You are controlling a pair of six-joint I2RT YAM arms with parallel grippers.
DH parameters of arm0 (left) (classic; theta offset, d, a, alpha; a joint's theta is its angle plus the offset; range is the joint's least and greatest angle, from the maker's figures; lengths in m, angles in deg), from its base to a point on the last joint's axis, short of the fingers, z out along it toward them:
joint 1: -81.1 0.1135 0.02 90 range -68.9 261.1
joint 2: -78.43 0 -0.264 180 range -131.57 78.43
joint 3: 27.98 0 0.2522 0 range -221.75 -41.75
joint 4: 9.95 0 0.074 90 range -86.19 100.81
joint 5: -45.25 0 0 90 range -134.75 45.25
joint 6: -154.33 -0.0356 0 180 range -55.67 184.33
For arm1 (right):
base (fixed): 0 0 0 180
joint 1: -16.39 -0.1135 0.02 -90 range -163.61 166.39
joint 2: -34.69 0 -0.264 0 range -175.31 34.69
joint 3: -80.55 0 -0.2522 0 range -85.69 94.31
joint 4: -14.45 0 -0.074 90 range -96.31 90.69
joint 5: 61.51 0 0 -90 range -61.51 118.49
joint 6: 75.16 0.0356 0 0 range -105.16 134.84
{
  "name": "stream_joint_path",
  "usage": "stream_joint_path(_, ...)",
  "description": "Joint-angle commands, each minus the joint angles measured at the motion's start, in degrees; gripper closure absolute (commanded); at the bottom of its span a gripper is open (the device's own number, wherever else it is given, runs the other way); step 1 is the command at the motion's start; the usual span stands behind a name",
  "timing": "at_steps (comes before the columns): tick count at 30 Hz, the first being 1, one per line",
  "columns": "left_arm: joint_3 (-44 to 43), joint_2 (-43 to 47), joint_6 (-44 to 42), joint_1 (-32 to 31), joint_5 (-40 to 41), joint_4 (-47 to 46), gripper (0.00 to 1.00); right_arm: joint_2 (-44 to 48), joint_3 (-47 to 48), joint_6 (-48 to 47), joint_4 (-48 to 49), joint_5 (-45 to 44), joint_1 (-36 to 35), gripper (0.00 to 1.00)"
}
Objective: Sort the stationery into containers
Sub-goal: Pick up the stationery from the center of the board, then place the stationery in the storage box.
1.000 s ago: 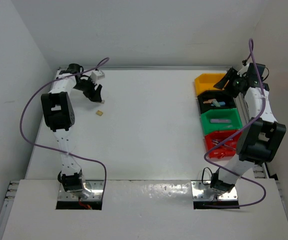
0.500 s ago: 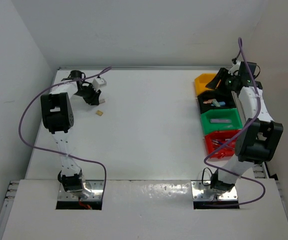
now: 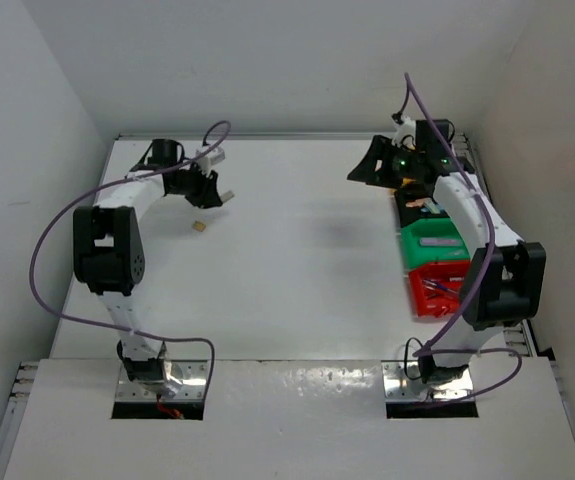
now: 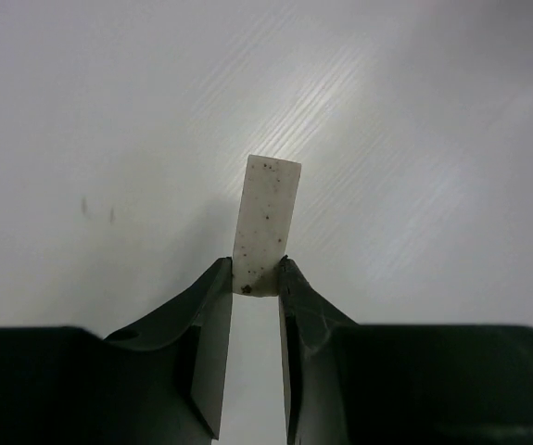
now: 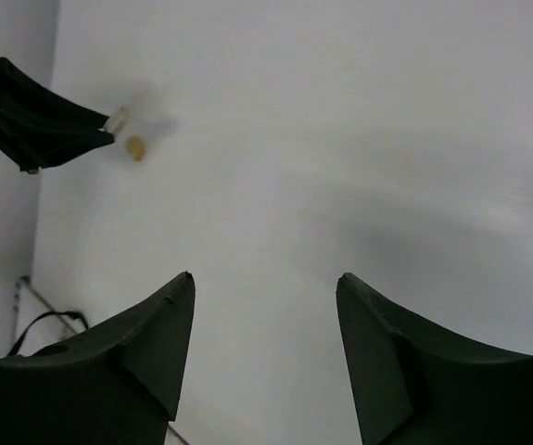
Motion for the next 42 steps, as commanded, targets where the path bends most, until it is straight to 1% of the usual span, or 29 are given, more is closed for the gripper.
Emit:
stream_joint_path(1,2.07,11.76,16.26,-5.70,-6.54,-13.34,1.00,0.11,2.29,6.52,6.25,4.62,-2.09,0.37)
stream_joint_path(2,1.99,12.46,19.23,-7.89,-7.33,-14.49,1.00,-1.12,2.82,9.93,7.74,7.94,-2.26,0.37)
stream_joint_path(4,0.25,13.35,21.45,-10.19,-8.56,-13.54,1.00,-2.35,4.22,12.51,10.73,9.99,-3.40,0.35)
stream_joint_path(7,-0.21,14.14,24.62,-15.10,-9.09,-14.57,1.00,-3.94,5.89,14.61,13.19,11.04,-5.42,0.32)
stream_joint_path(9,0.06,15.02,26.20,-16.70,-8.04,-16.16,1.00,-4.91,6.60,16.64,14.87,11.49,-6.74,0.31)
stream_joint_path(13,-0.55,15.63,27.61,-19.95,-6.98,-17.13,1.00,-5.70,8.45,17.79,15.75,12.37,-8.77,0.29)
stream_joint_path(21,-3.10,16.43,24.28,-24.26,-5.05,-15.47,1.00,-5.87,6.34,17.79,15.23,14.56,-11.32,0.30)
stream_joint_path(26,-3.63,16.60,23.75,-25.40,-4.87,-15.46,1.00,-5.87,5.20,16.65,14.26,15.09,-12.63,0.30)
stream_joint_path(29,-4.24,16.51,22.87,-26.28,-4.61,-15.20,1.00,-6.14,4.06,16.12,13.64,15.27,-13.25,0.33)
stream_joint_path(32,-4.95,16.43,22.52,-26.81,-4.35,-14.94,1.00,-6.14,3.53,16.30,13.73,15.53,-13.52,0.42)
stream_joint_path(33,-5.12,16.43,22.43,-26.90,-4.00,-14.85,1.00,-5.96,3.35,16.30,14.17,15.79,-13.52,0.54)
stream_joint_path(35,-5.13,16.69,22.25,-26.99,-3.47,-15.11,1.00,-5.79,3.00,16.30,14.17,16.49,-13.69,0.67)
stream_joint_path(36,-5.13,16.78,22.16,-27.07,-3.03,-15.20,1.00,-5.61,3.00,16.12,14.17,16.76,-13.52,0.81)
stream_joint_path(37,-5.30,16.69,22.08,-26.99,-2.85,-15.20,1.00,-5.44,3.00,16.03,14.08,16.85,-13.52,0.87)
stream_joint_path(38,-5.39,16.69,21.81,-26.90,-2.68,-15.03,0.97,-5.35,2.91,15.77,14.08,16.85,-13.43,0.92)
stream_joint_path(39,-5.48,16.69,21.72,-26.90,-1.98,-14.94,0.88,-5.26,3.00,15.68,13.91,16.85,-12.99,0.97)
stream_joint_path(40,-5.57,16.69,21.72,-26.81,-1.45,-14.24,0.74,-5.17,3.26,15.59,13.91,16.85,-12.64,1.00)
stream_joint_path(41,-5.65,16.78,21.98,-26.72,-0.31,-13.97,0.41,-5.17,3.61,15.59,13.91,16.76,-12.20,1.00)
stream_joint_path(42,-5.65,16.86,22.60,-26.64,3.53,-13.45,0.16,-5.17,3.96,15.59,13.65,16.59,-10.81,1.00)
